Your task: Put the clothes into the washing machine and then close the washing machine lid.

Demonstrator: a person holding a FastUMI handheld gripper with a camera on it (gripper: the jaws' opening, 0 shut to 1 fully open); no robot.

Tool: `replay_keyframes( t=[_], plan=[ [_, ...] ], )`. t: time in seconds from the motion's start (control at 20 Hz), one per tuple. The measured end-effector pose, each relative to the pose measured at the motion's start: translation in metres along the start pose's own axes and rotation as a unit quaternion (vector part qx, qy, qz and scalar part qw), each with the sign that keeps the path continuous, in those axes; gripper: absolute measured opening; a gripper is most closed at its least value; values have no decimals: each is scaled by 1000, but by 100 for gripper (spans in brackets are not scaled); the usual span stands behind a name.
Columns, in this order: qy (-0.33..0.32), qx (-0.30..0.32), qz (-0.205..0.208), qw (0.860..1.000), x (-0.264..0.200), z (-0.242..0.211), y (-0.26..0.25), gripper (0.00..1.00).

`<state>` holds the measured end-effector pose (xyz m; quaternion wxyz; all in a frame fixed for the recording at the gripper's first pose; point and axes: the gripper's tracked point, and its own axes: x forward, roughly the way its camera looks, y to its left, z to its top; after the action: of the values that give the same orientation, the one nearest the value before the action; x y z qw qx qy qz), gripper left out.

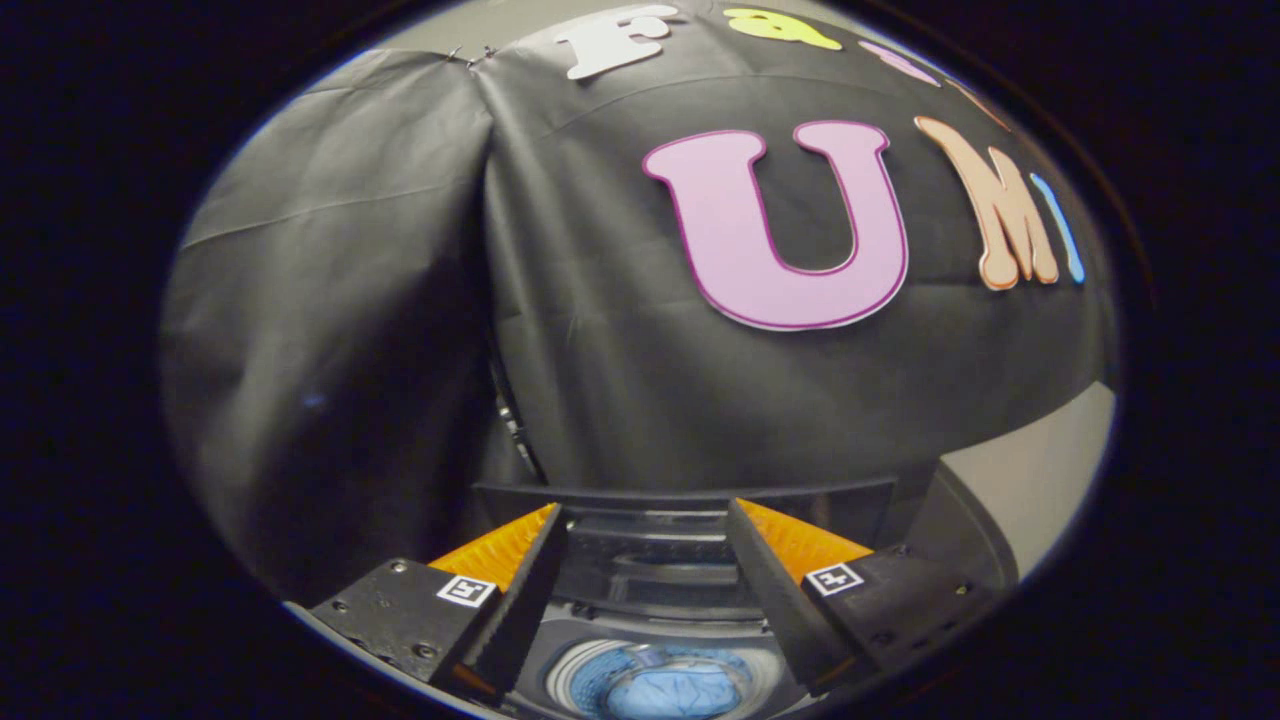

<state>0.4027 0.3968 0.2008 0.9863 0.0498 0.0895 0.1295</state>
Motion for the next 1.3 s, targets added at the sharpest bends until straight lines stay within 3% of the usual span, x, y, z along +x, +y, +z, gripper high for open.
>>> replay_keyframes(
  t=[0.3,0.5,0.7,1.3],
  plan=[
    [4,29,-29,999,51,12,-20,96],
    [38,29,-53,997,75,-8,-34,97],
    [38,-33,-75,996,76,-14,-34,96],
    [37,-34,-69,996,76,-12,-35,98]
  ],
)
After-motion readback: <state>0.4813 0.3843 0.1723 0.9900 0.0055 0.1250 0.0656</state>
